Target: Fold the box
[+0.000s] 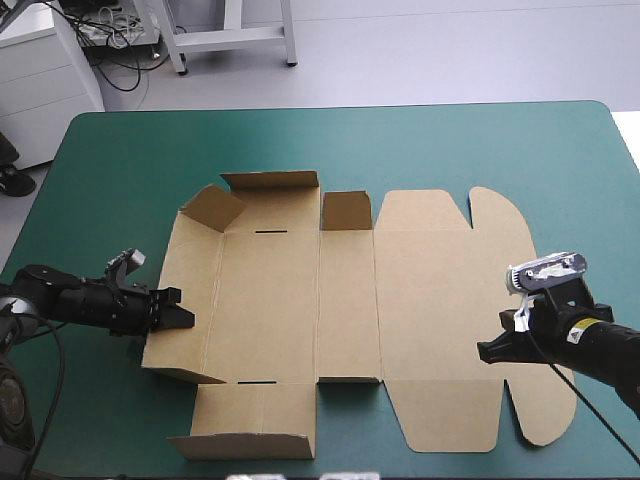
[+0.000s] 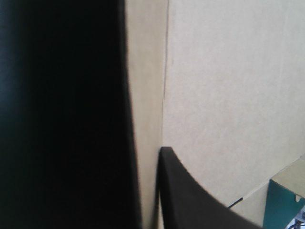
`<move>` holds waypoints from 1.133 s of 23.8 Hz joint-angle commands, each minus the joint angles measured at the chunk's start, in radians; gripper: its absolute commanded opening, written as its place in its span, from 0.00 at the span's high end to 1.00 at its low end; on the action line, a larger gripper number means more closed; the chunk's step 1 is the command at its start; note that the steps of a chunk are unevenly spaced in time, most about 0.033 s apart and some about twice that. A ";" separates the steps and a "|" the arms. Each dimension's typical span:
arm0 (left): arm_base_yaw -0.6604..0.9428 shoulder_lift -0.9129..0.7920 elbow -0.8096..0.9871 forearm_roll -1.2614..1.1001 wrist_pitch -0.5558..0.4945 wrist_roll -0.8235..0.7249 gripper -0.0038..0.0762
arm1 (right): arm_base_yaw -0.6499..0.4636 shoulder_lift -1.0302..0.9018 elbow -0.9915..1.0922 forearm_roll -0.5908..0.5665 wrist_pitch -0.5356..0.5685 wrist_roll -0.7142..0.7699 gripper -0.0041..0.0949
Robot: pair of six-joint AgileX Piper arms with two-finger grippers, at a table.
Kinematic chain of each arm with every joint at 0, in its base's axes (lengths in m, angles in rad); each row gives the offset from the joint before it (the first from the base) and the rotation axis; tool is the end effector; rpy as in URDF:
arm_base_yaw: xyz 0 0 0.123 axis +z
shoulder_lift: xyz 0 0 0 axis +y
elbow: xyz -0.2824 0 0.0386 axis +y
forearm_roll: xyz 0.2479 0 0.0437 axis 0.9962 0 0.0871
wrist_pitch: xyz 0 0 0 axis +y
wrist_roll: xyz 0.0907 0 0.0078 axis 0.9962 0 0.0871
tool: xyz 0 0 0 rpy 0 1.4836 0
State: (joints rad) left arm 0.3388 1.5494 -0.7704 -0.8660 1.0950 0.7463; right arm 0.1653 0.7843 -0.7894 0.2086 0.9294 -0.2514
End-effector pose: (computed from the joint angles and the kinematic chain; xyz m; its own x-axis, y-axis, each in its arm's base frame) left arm 0.2452 0.0210 0.1962 -0.9773 -0.1496 -0.1497 -0.0137 0.7507 -0.6605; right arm 0.1314 0.0373 0.3286 -0.6857 -0.2395 -0.6874 -0.3618 0.9316 0.0364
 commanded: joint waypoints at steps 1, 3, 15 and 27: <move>-0.005 -0.028 -0.021 -0.056 0.007 -0.010 0.99 | -0.006 -0.007 -0.023 0.014 -0.036 -0.010 0.98; -0.005 -0.028 -0.041 -0.060 0.050 0.035 0.99 | -0.006 -0.007 -0.023 0.014 -0.035 -0.010 0.98; -0.127 -0.058 -0.521 0.113 0.210 -0.041 0.99 | -0.006 -0.009 -0.084 -0.010 -0.020 -0.010 0.98; -0.445 -0.058 -0.887 0.496 0.133 -0.135 0.99 | -0.006 -0.009 -0.280 -0.041 -0.001 -0.010 0.98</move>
State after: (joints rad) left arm -0.0468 1.5354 -1.5915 -0.4139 1.2411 0.6073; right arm 0.1653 0.7843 -0.9977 0.1686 0.9758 -0.2514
